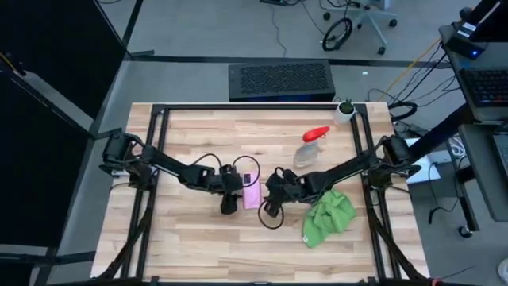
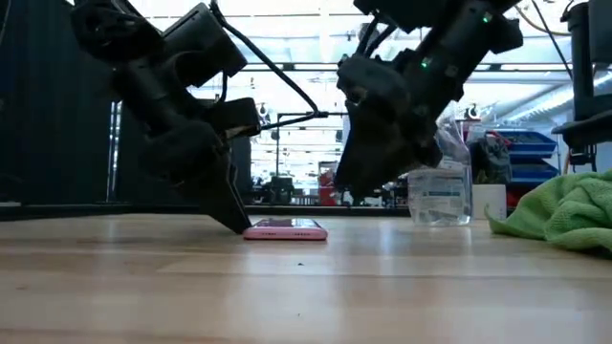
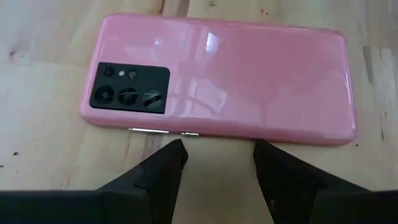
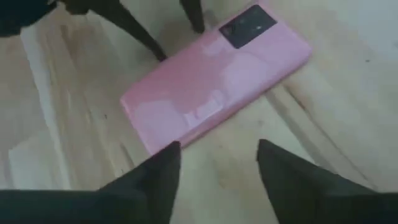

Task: Apply microfiber cloth
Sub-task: Wipe the back and front of the cellphone with the green microfiber cloth

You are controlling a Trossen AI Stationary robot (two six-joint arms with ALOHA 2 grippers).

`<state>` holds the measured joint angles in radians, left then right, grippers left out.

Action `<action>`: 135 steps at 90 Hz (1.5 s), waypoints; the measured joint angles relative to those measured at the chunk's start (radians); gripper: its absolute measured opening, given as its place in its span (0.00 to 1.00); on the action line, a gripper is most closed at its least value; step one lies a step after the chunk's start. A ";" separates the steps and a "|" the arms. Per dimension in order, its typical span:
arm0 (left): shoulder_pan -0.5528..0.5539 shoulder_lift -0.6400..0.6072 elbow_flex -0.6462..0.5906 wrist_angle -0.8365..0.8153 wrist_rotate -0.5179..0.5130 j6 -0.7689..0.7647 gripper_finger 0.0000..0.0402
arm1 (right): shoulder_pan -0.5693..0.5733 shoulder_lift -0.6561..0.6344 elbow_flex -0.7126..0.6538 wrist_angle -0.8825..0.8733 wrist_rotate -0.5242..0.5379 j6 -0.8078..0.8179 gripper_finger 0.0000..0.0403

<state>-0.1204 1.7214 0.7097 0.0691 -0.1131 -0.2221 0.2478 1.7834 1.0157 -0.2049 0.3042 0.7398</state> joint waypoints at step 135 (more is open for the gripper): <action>0.003 0.139 0.040 0.199 0.004 0.201 0.46 | -0.147 0.208 0.000 0.412 -0.280 0.485 0.55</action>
<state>-0.1173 1.8606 0.7498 0.2682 -0.1089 -0.0208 0.1007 1.9915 1.0161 0.2067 0.0241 1.2249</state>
